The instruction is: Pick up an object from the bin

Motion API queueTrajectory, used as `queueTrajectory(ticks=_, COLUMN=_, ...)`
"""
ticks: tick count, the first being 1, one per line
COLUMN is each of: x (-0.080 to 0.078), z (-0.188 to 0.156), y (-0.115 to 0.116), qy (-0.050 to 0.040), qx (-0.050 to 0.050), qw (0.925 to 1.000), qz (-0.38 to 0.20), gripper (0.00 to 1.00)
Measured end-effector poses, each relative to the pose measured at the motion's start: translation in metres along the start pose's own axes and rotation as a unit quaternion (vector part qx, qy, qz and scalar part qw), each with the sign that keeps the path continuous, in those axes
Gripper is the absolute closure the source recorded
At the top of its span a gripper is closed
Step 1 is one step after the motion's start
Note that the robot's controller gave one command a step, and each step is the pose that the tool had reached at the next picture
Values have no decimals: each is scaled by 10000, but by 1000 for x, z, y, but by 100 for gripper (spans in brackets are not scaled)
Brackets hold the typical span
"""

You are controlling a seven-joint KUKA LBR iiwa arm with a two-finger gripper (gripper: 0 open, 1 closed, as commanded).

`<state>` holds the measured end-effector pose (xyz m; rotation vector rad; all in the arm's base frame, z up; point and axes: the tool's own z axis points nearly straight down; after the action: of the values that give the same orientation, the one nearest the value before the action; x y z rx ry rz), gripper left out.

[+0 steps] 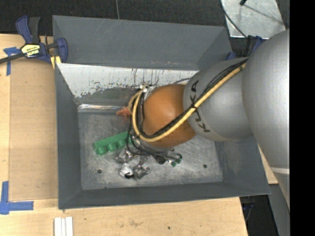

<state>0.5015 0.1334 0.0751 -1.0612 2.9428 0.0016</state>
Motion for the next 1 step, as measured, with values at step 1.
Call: queueTrajectory(ticks=1, x=0, z=0, y=0, qy=0, qx=0, qw=10000, qz=1, gripper=100)
